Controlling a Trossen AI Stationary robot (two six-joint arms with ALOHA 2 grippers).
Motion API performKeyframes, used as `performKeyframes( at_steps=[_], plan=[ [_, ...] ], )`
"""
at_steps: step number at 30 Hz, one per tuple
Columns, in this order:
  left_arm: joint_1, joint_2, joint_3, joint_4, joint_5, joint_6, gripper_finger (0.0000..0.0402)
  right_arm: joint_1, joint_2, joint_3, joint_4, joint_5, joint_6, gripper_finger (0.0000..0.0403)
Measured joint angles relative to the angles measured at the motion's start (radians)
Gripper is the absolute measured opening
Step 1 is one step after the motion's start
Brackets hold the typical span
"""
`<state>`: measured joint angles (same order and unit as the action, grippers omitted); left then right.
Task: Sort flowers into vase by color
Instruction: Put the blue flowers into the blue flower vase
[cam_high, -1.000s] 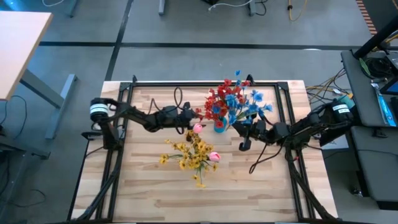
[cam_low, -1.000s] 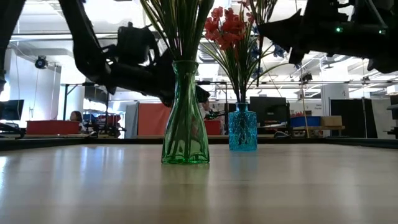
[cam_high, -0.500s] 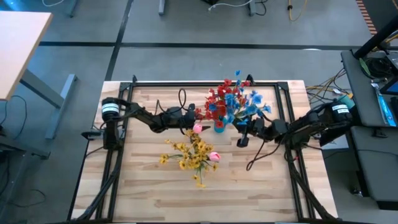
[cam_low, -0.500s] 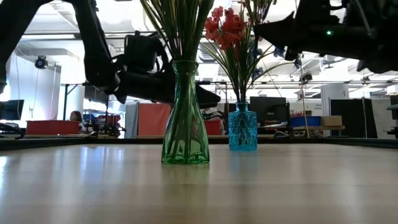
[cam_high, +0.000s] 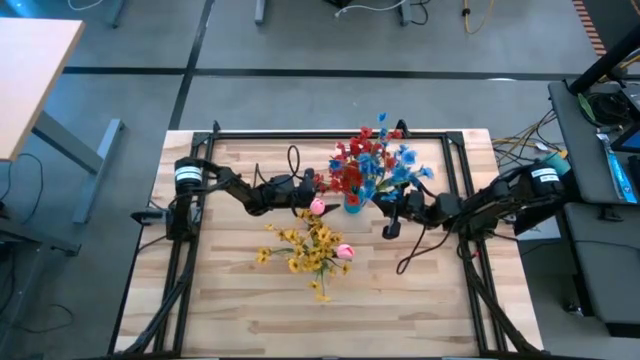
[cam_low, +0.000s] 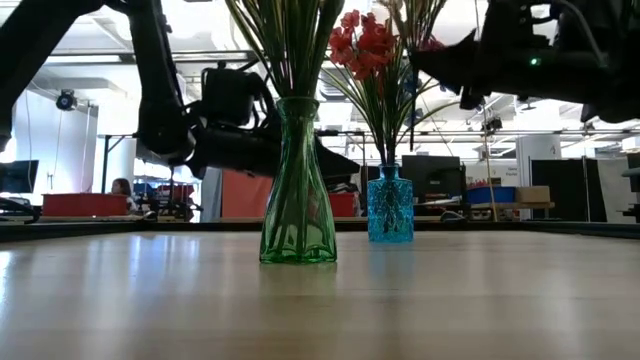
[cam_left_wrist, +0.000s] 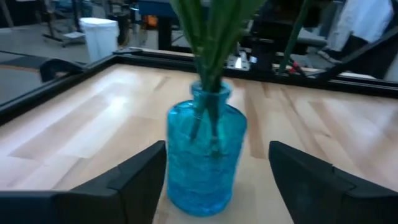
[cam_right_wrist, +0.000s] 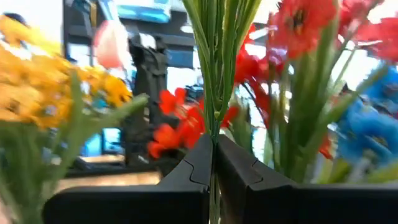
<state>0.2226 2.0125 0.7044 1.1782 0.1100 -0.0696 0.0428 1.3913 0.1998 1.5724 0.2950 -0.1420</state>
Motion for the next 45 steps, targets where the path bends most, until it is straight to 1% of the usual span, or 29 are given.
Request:
performKeyframes(
  at_steps=[3,6,10,17,22,28,39,45],
  plan=[
    [-0.005,0.000,0.000,0.000,-0.037,0.003,0.0285,-0.006,0.022,-0.001,-0.003,0.045,-0.014,0.0009],
    [-0.006,0.003,0.000,0.012,-0.046,0.015,0.0300,-0.016,0.033,0.004,-0.001,0.041,-0.016,0.0009],
    [-0.006,0.003,0.000,0.018,-0.046,0.027,0.0310,-0.019,0.032,0.003,-0.002,0.038,-0.033,0.0009],
    [-0.022,0.003,0.007,0.018,-0.053,-0.015,0.0311,-0.020,0.031,0.008,-0.002,0.037,-0.034,0.0009],
    [-0.040,0.068,0.044,0.063,-0.083,-0.023,0.0311,-0.020,0.032,0.038,0.000,-0.015,-0.034,0.0009],
    [-0.039,0.146,0.078,0.139,-0.103,-0.029,0.0311,-0.022,0.038,0.043,-0.002,-0.008,-0.062,0.0009],
    [-0.038,0.229,0.151,0.142,-0.101,-0.019,0.0311,-0.050,0.037,0.067,-0.002,-0.006,-0.100,0.0009],
    [-0.037,0.249,0.164,0.173,-0.101,-0.019,0.0311,-0.050,0.037,0.066,-0.002,-0.006,-0.098,0.0009]
  ],
)
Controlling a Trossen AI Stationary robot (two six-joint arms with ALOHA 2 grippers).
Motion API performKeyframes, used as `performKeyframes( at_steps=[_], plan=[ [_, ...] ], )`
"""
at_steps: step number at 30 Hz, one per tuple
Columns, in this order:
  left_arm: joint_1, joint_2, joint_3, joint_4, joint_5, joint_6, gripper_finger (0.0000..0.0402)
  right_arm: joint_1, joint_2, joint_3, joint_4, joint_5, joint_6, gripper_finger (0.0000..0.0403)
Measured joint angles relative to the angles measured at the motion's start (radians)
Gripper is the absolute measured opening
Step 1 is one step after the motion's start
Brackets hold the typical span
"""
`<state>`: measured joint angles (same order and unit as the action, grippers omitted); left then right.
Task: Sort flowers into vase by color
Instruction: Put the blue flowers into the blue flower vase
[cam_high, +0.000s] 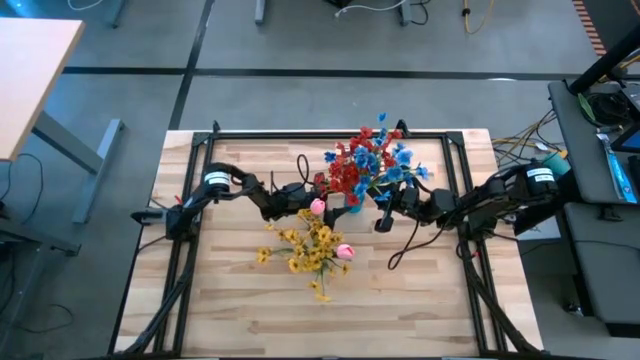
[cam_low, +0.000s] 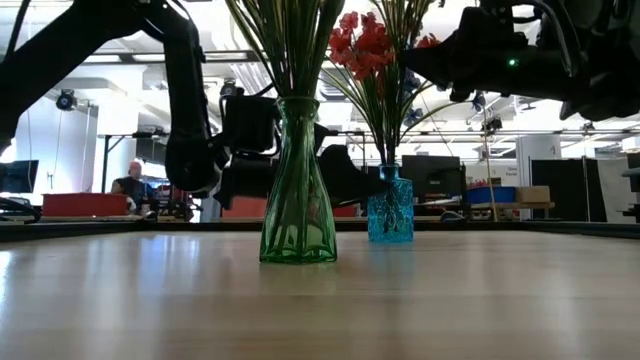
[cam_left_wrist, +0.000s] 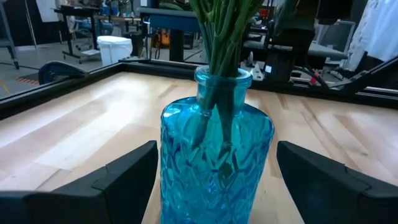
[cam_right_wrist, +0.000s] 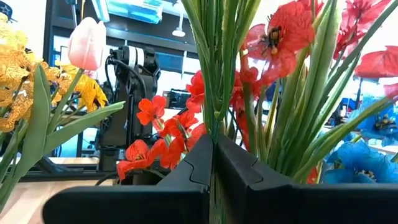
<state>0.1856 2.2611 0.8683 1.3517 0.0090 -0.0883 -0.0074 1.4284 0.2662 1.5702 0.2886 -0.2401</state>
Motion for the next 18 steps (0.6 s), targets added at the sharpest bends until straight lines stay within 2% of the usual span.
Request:
performKeyframes(
  at_steps=[18],
  plan=[
    [-0.002,0.007,0.023,-0.014,0.011,0.000,0.0311,0.000,0.000,-0.002,-0.001,0.000,0.005,0.0009]
  ],
)
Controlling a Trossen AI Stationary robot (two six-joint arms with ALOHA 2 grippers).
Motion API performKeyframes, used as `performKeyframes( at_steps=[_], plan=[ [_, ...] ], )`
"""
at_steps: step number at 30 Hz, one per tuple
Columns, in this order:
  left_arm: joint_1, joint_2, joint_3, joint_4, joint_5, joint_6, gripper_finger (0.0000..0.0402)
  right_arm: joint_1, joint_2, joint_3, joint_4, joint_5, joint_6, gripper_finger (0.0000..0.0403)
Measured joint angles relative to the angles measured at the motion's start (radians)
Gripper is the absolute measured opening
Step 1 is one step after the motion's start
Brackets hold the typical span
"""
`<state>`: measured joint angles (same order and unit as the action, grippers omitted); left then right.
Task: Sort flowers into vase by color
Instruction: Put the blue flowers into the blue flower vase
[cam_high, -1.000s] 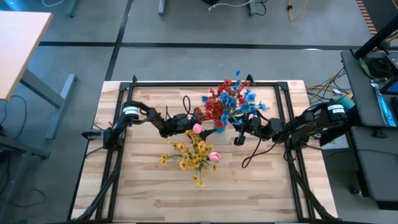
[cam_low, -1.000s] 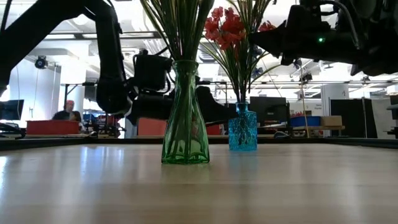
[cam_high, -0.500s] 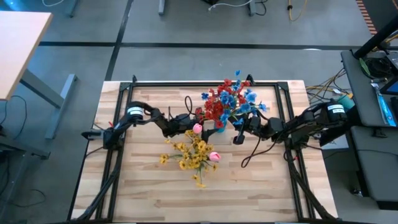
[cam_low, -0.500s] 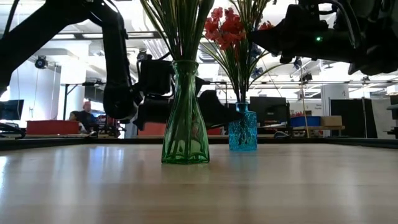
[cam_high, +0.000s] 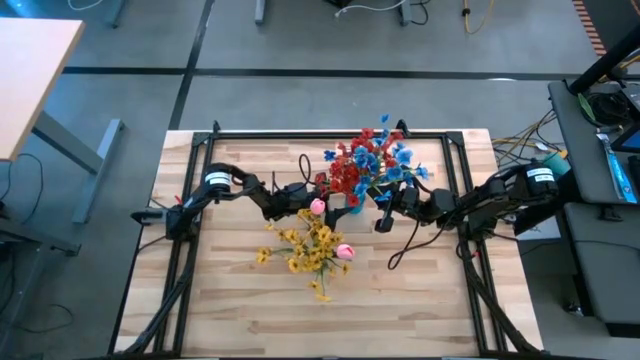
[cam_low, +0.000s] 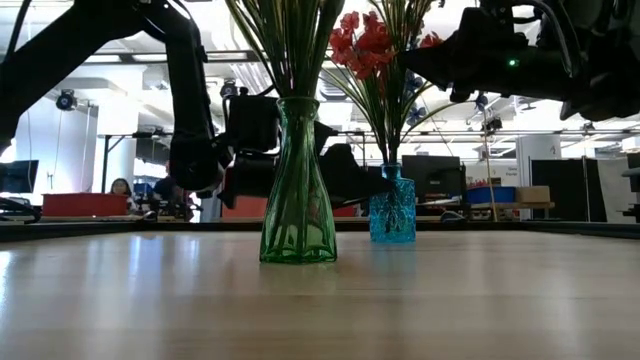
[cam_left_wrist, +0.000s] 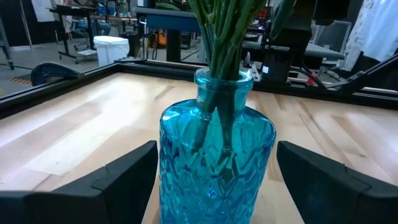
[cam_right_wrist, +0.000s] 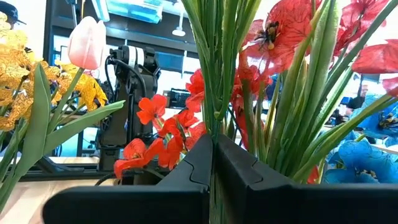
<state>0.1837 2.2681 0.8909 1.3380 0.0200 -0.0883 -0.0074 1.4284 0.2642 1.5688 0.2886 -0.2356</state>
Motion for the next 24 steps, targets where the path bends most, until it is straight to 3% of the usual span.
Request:
performKeyframes(
  at_steps=[24],
  plan=[
    [0.000,0.000,0.043,-0.078,-0.012,0.036,0.0311,0.000,0.065,0.043,0.001,0.028,-0.036,0.0009]
  ],
)
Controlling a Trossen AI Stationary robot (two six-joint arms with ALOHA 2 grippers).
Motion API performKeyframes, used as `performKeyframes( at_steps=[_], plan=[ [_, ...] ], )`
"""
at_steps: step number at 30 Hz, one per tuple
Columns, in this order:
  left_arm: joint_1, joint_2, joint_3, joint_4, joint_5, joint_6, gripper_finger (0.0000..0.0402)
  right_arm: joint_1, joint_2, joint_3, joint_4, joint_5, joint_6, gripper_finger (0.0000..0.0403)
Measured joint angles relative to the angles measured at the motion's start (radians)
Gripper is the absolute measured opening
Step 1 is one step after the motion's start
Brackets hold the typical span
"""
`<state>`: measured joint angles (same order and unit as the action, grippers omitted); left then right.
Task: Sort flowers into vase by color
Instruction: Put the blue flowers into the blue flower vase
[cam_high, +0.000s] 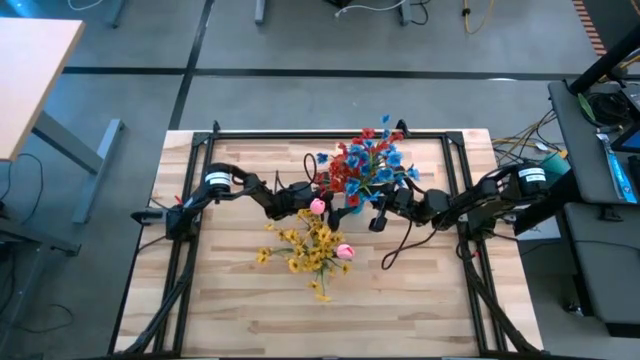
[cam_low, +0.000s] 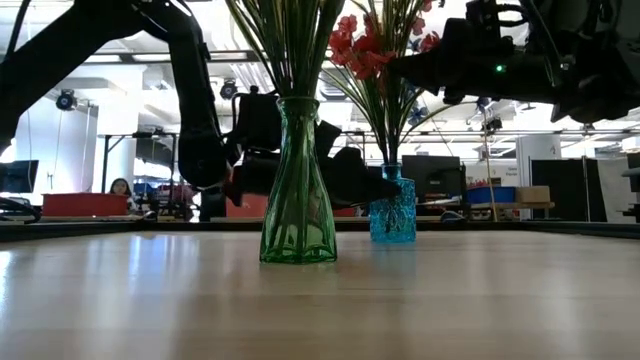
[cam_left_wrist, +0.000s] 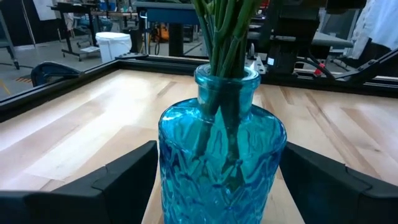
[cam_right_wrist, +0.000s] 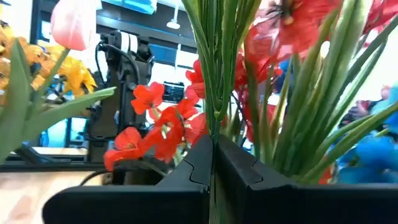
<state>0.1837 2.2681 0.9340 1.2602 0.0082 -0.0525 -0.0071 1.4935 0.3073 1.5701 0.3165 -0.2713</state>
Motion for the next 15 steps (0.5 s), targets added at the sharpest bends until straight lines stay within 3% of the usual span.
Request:
performKeyframes(
  at_steps=[15],
  plan=[
    [0.000,0.000,0.000,-0.005,0.000,0.008,0.0311,-0.005,0.035,0.014,0.001,0.025,-0.035,0.0009]
  ],
)
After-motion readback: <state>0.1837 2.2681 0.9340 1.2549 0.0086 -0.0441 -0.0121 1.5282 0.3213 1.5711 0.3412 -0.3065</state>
